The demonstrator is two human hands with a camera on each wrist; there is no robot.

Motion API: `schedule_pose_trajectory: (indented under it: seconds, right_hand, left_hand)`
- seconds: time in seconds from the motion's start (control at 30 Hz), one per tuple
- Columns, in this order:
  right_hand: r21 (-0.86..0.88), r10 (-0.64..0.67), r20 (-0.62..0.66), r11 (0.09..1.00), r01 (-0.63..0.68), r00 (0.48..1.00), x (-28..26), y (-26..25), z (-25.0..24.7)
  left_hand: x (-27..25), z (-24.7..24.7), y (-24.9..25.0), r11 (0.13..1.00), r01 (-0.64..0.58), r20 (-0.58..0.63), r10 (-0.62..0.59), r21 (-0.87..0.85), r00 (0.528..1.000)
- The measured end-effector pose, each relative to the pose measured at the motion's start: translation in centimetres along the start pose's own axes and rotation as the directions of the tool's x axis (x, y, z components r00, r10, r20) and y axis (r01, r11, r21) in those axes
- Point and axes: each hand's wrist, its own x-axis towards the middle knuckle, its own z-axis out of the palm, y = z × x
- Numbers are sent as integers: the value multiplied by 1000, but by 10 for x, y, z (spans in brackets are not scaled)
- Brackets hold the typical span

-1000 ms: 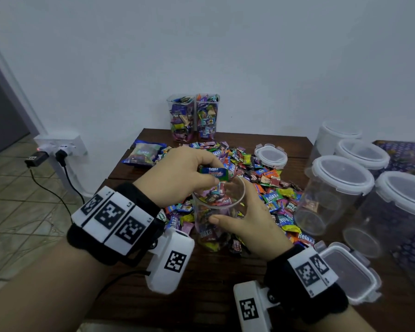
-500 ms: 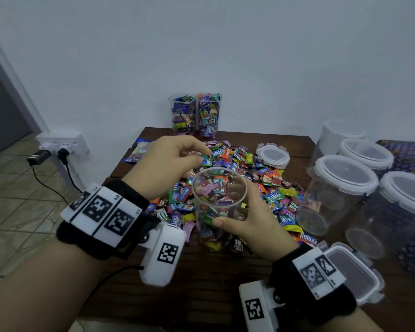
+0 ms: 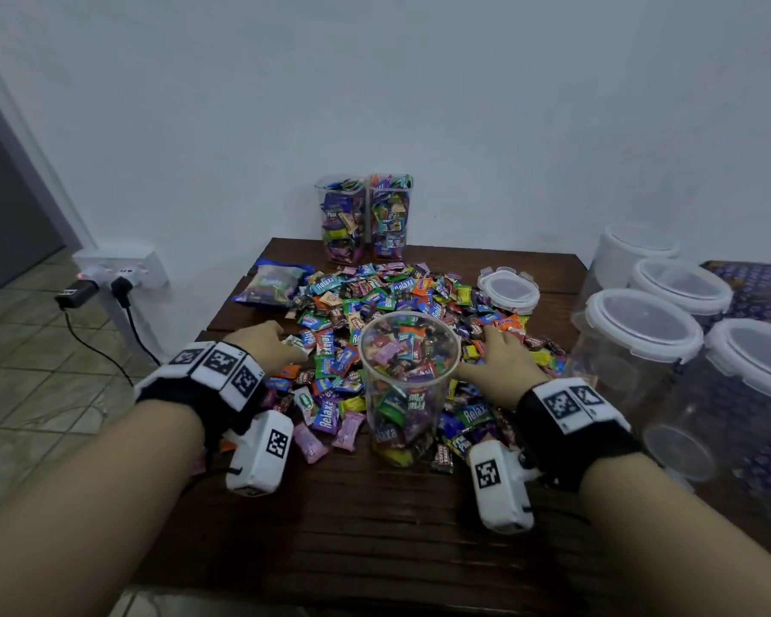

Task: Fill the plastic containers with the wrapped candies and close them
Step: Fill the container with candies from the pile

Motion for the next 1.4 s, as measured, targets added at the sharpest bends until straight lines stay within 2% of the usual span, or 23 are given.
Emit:
schedule_pose_trajectory:
  seconds: [0.17,0.27,0.4,0.5,0.57,0.63,0.7,0.83,1.0,1.27,1.4]
  right_hand:
    - [-180,187,-18,966,-187,982,21,-7,1]
    - [-152,218,42,966,-209,975,31,-9,-3]
    - [-159,171,143,976,-148,975,34,-15,-7]
    - [-207,97,256,977,-44,962,32,-23,-7]
    - [-278,43,333,959,55,942,33,-26,-4]
    - [-363,5,343,923,127,939,37,-28,1]
    - [-440,-45,334,876,198,941,28,-34,-1]
    - [-505,-110,296,825,253,949,21,-41,-5]
    - [-503,-151,254,823,264,955,26,-41,2]
    - [-482,-193,182,837,259,964,21,-39,-4]
    - [-406,-210,124,881,242,970,20,-36,-12]
  left_hand:
    - [16,11,6,996,86,36,-87,30,996]
    - [25,16,11,993,117,59,-117,4,991]
    - [31,20,22,998,68,96,-66,-18,993]
    - [31,21,35,998,-61,163,56,25,985]
    - [29,22,45,985,-166,227,154,38,962]
    - [26,23,52,959,-271,275,239,83,931]
    - [23,25,59,932,-313,297,252,180,921]
    - [24,30,64,900,-325,241,260,291,935]
    - [22,29,66,886,-303,153,264,352,952]
    - [14,23,62,933,-225,18,229,280,973]
    - [8,14,59,944,-222,-31,236,243,971]
